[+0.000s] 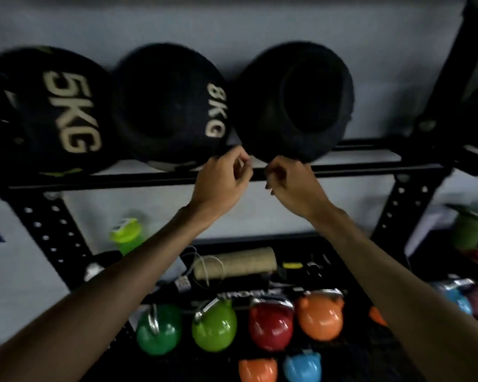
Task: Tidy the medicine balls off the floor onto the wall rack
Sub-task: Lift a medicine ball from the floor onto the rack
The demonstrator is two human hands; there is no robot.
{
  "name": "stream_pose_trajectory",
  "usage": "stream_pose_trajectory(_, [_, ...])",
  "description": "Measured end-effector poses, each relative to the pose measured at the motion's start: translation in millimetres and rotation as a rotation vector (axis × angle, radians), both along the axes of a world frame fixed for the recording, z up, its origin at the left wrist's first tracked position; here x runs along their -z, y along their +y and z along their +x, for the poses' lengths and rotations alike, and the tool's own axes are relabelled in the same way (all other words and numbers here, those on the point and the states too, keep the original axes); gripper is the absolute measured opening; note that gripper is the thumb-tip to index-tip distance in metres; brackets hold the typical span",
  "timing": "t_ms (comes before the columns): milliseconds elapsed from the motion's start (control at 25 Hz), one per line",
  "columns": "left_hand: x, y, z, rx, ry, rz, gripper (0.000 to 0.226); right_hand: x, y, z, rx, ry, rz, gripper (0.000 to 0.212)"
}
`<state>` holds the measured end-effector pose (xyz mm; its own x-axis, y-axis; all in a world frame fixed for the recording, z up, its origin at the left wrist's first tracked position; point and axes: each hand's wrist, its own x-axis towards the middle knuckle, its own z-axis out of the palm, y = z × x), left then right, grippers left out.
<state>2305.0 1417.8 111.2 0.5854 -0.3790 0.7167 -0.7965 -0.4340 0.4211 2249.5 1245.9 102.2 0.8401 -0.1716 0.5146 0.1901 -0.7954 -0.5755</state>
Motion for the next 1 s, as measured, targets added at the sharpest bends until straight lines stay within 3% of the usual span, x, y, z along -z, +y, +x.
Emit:
stream_pose_trajectory(200, [118, -118, -57, 0.050, 0.310, 0.315, 0.007, 133, -117, -87, 0.230, 0.324, -0.033, 0.018])
stream_pose_trajectory(440, [268, -231, -127, 0.183, 0.637, 0.828, 0.010, 279, -210, -219, 0.341, 0.755, 0.089, 0.028])
stream_pose_trajectory(600, [337, -288, -188, 0.289, 0.712, 1.119, 0.026, 333, -250, -292, 0.432, 0.920, 0.217, 0.027])
stream_pose_trajectory(760, [381, -337, -228, 0.430, 0.722, 1.332, 0.027, 366, -284, -343, 0.500, 1.052, 0.271, 0.028])
stream_pose_trajectory(1000, [439, -422, -250, 0.598, 0.683, 1.516, 0.023, 413, -331, -392, 0.629, 1.170, 0.360, 0.026])
